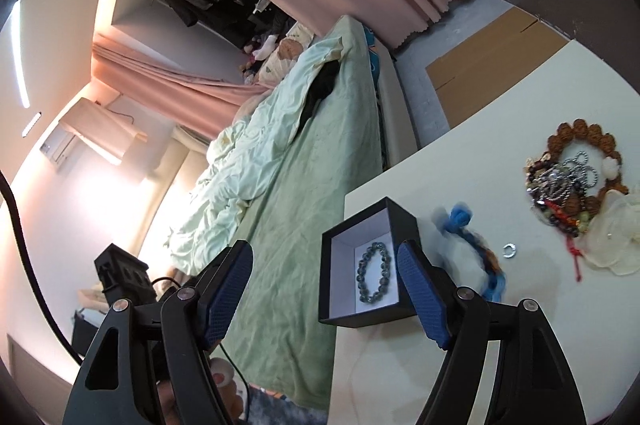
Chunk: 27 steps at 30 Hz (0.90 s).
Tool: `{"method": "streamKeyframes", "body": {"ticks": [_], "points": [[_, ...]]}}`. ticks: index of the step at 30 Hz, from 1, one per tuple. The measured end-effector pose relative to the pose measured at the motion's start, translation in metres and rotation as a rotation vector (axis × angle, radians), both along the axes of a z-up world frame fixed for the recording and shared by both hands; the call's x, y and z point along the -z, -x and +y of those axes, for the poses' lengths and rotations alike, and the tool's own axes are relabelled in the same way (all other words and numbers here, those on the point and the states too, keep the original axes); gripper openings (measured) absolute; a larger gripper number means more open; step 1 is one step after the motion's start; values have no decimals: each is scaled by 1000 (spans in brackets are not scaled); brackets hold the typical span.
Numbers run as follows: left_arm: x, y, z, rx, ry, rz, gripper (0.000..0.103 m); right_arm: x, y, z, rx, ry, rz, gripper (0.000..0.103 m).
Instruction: Organize jewelry
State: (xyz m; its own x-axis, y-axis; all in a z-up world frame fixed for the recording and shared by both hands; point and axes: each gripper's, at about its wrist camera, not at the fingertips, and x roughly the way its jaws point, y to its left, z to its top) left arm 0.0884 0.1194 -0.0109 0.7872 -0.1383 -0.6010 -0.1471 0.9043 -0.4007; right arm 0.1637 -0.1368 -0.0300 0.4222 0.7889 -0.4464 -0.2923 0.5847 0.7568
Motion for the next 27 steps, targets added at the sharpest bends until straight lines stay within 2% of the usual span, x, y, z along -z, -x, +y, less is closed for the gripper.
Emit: {"method": "streamKeyframes", "body": {"ticks": [6, 9, 11, 14, 16, 23, 26, 27], "points": [[2, -5, -17, 41, -22, 6, 92, -4, 5, -26, 14, 14, -16, 76], [2, -6, -22, 47, -25, 5, 92, -2, 4, -38, 24, 56, -18, 76], [3, -7, -22, 44, -24, 7, 92, 4, 2, -37, 29, 143, -8, 76], [3, -7, -21, 36, -19, 8, 92, 28, -7, -26, 13, 292, 80, 75], [3, -8, -20, 36, -18, 8, 92, 47, -12, -19, 3, 365, 149, 67], [2, -8, -14, 32, -5, 8, 92, 75, -23, -17, 29, 531, 205, 59], [2, -7, -10, 26, -1, 7, 92, 90, -28, -13, 22, 593, 252, 33], [2, -6, -10, 24, -1, 8, 92, 93, -31, -13, 21, 610, 269, 13]]}}
